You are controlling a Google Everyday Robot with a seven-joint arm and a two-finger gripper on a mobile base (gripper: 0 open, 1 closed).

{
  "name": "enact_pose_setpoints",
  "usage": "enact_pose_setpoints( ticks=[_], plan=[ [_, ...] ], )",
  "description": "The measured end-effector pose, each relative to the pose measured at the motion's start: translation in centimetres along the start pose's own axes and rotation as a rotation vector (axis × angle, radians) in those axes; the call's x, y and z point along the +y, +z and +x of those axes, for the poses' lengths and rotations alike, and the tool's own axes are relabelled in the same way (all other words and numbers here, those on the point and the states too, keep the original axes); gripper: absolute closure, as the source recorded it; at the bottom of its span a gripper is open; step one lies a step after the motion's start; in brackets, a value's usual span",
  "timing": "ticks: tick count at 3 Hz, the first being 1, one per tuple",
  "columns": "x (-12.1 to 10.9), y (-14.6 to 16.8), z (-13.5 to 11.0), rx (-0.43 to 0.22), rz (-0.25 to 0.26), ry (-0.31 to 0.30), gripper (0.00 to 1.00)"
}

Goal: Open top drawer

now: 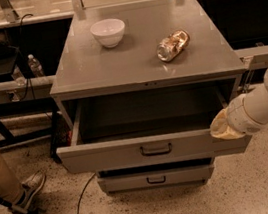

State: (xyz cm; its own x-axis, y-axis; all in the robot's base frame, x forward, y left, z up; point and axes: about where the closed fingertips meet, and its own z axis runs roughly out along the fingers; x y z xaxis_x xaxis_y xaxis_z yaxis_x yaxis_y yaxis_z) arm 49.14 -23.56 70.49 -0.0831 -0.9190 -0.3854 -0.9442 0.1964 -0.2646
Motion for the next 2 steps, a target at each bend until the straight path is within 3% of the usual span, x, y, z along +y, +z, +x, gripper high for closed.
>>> enact_pose_setpoints(
  ticks=[2],
  plan=[
    [3.7,-3.1,0.4,-0.006,0.026,0.015,1.0]
  ],
)
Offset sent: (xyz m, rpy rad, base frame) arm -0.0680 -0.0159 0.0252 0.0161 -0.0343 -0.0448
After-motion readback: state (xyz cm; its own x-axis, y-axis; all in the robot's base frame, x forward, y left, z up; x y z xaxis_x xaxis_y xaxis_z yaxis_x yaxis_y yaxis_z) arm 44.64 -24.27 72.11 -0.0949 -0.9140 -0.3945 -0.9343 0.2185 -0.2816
